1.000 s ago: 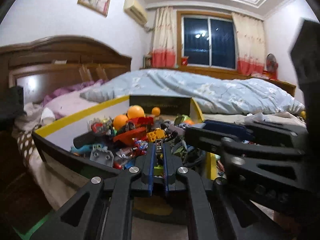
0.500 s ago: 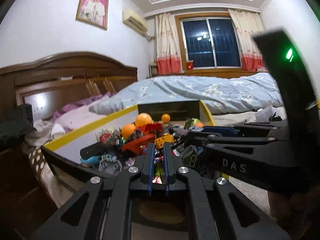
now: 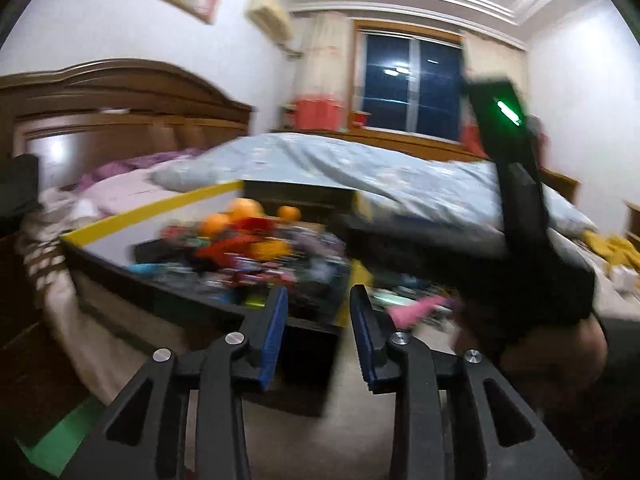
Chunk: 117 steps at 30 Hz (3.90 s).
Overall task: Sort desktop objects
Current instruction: 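Open the right gripper over the yellow box while the left gripper releases its piece, then move both open grippers back to the Lego pile, then close the right gripper on a dark grey plate while the left grasps a small grey piece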
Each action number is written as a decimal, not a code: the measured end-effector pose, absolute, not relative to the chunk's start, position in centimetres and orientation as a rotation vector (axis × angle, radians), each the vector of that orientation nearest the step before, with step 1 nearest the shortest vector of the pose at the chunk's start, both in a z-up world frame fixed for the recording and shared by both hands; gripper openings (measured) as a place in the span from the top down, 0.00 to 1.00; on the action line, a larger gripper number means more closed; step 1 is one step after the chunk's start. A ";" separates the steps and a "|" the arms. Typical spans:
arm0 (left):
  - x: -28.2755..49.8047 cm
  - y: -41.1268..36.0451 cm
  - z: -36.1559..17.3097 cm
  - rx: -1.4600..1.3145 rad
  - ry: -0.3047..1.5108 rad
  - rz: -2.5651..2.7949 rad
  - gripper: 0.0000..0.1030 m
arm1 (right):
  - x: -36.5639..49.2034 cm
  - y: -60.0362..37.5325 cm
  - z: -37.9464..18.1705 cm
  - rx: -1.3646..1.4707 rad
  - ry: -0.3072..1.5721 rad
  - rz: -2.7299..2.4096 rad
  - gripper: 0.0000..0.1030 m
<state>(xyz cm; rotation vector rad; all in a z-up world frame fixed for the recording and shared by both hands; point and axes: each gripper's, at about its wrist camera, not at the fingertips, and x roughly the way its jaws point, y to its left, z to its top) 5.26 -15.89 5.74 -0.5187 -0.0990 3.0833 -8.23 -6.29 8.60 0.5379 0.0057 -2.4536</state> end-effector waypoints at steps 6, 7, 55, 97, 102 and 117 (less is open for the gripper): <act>5.8 -11.1 4.6 -0.488 0.168 3.030 0.68 | -8.3 -3.6 10.6 0.517 -0.018 -2.524 0.32; 5.8 -10.5 4.4 -0.499 0.185 3.020 0.68 | -8.3 -3.3 10.8 0.522 -0.017 -2.531 0.33; 0.4 -3.1 -1.9 -0.870 0.087 2.573 0.95 | -1.0 14.6 -1.1 0.979 -0.065 -2.727 0.77; -1.5 -2.9 -2.4 -0.926 -0.086 2.714 0.72 | 1.1 11.2 -2.7 0.843 0.009 -2.870 0.64; -1.6 -2.8 -2.3 -0.946 -0.141 2.770 0.82 | 0.7 10.8 -2.4 0.870 -0.029 -2.919 0.74; 2.2 -5.5 1.5 -0.651 -0.012 2.922 0.90 | 3.8 7.2 1.2 0.599 0.196 -2.968 0.78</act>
